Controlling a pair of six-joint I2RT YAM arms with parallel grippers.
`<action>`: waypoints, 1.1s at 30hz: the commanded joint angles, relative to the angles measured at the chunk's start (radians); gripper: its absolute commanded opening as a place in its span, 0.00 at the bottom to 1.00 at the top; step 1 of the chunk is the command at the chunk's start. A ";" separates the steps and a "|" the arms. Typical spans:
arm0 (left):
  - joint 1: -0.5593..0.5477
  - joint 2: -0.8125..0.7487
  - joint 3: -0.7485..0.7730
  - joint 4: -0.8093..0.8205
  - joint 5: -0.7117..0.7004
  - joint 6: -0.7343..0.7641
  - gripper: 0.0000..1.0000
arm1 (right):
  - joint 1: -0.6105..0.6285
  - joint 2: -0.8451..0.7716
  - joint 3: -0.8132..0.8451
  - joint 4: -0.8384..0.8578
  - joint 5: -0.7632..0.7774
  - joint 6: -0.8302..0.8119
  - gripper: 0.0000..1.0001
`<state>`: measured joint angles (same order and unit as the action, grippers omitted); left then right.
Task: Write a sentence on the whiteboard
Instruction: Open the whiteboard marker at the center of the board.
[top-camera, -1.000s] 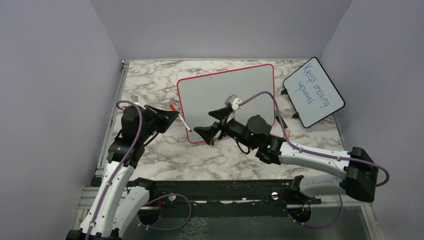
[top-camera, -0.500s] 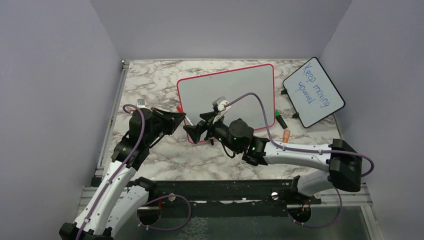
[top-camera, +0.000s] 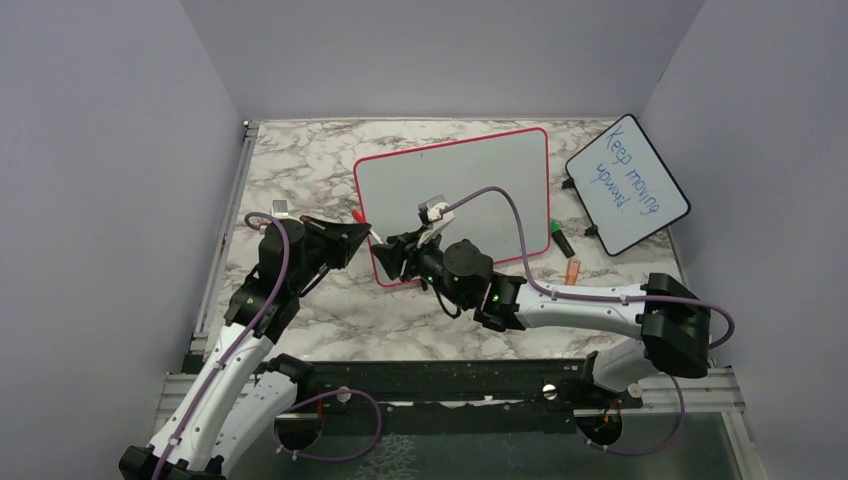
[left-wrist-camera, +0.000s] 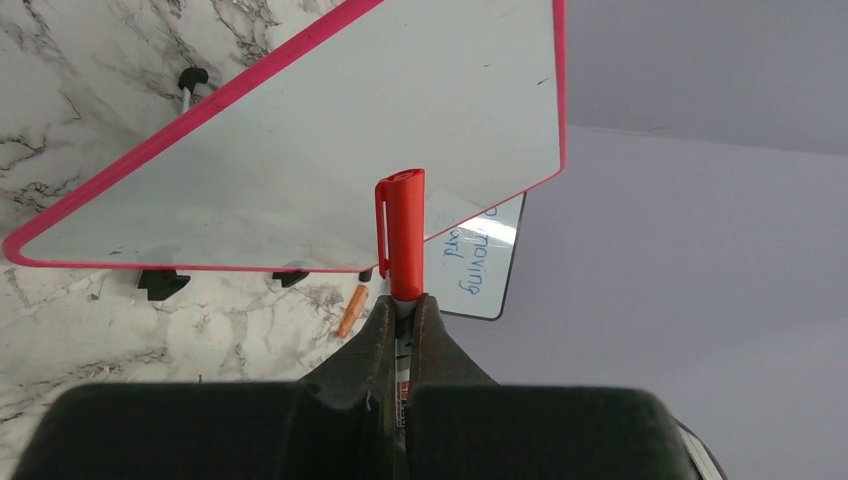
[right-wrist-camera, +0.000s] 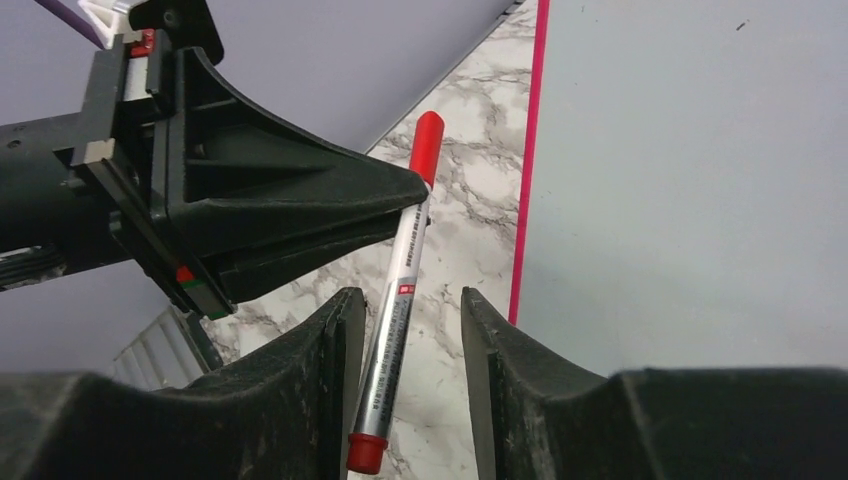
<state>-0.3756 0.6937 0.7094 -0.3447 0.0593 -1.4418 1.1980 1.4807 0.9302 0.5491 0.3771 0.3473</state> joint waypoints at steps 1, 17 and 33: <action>-0.008 -0.010 -0.009 0.038 -0.018 -0.053 0.00 | 0.009 0.026 0.040 -0.003 0.066 0.018 0.43; -0.013 -0.033 -0.069 0.046 -0.037 -0.009 0.09 | 0.011 -0.043 -0.045 0.065 0.096 -0.001 0.01; -0.012 -0.172 -0.044 0.168 -0.006 0.976 0.62 | -0.033 -0.313 -0.053 -0.421 -0.091 -0.079 0.01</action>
<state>-0.3882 0.5812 0.6483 -0.2691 0.0116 -0.8722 1.1828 1.2381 0.8764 0.3054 0.3557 0.2939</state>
